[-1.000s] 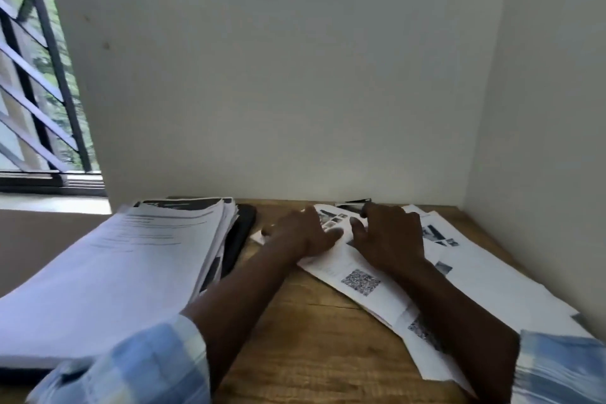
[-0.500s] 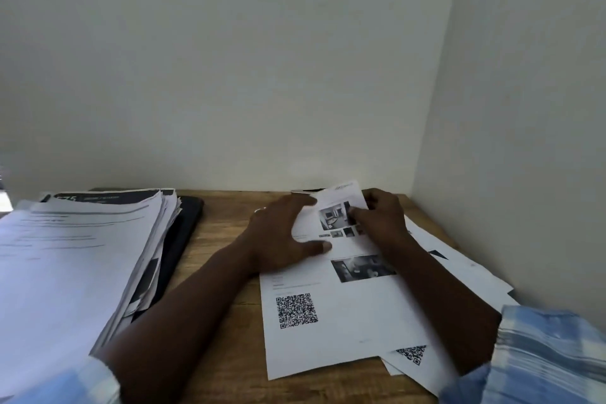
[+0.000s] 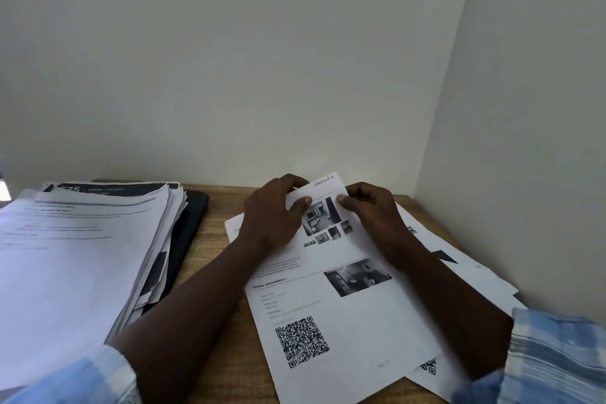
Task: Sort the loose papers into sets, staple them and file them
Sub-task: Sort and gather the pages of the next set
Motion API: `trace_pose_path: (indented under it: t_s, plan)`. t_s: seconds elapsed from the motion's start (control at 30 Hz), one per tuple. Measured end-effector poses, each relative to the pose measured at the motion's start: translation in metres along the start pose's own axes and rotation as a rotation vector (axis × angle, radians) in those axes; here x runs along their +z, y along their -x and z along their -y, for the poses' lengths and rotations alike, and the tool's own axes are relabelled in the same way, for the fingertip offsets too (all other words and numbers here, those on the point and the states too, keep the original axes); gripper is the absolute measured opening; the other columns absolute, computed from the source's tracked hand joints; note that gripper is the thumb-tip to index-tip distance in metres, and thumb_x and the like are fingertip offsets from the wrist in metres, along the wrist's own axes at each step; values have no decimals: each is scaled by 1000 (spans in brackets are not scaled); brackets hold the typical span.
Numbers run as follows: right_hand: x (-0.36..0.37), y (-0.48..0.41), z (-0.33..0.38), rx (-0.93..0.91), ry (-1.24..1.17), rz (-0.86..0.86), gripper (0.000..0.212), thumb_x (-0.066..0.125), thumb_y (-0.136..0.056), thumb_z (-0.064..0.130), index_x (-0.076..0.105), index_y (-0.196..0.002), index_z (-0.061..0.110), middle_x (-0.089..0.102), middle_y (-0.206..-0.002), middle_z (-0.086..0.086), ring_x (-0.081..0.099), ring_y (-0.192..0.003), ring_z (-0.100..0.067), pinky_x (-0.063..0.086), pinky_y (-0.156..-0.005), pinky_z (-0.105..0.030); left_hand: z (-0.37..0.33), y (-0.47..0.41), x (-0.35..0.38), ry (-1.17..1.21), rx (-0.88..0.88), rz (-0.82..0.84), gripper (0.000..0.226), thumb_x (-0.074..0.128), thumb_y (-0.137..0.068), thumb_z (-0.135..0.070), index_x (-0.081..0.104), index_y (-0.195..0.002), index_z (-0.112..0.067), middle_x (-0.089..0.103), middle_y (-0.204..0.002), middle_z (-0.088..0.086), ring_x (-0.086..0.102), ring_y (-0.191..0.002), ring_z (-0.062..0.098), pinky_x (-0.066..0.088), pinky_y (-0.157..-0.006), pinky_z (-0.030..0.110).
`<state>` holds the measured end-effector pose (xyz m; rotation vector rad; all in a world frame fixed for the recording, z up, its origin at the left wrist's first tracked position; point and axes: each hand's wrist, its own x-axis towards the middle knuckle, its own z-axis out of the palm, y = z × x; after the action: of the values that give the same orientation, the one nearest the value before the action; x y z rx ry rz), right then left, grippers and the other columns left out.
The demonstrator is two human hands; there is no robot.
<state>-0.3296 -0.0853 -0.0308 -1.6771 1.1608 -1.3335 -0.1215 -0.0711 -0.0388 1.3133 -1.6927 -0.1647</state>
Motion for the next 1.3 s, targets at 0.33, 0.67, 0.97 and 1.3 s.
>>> trace_pose_path:
  t_s: [0.33, 0.67, 0.97, 1.3]
  plan:
    - [-38, -1, -1, 5, 239, 92, 11, 71, -88, 20, 78, -80, 15, 69, -73, -5, 56, -68, -10, 44, -68, -29, 18, -9, -8, -60, -174, -115, 20, 55, -94, -20, 63, -103, -35, 67, -110, 1, 60, -107, 28, 46, -99, 47]
    - [-56, -21, -20, -40, 380, -168, 12, 77, -92, 27, 73, -81, 27, 66, -72, 8, 56, -64, -6, 45, -71, -28, 7, 2, -15, 2, -220, -100, 31, 43, -72, -38, 69, -79, -22, 72, -87, -8, 64, -88, 23, 49, -80, 35]
    - [-46, -18, -32, -28, 225, -110, 15, 75, -93, 18, 72, -79, 23, 64, -66, 16, 52, -59, 3, 40, -70, -25, 9, 7, -9, -48, -158, -62, 16, 54, -80, -36, 67, -79, -28, 69, -89, -12, 61, -89, 19, 37, -76, 30]
    - [-41, -4, -12, 80, 88, 47, 15, 74, -91, 13, 73, -76, 17, 70, -77, 2, 60, -73, -13, 44, -75, -31, 8, 5, -5, -38, -134, -84, 7, 62, -90, -29, 69, -91, -28, 70, -101, -6, 60, -99, 18, 37, -80, 29]
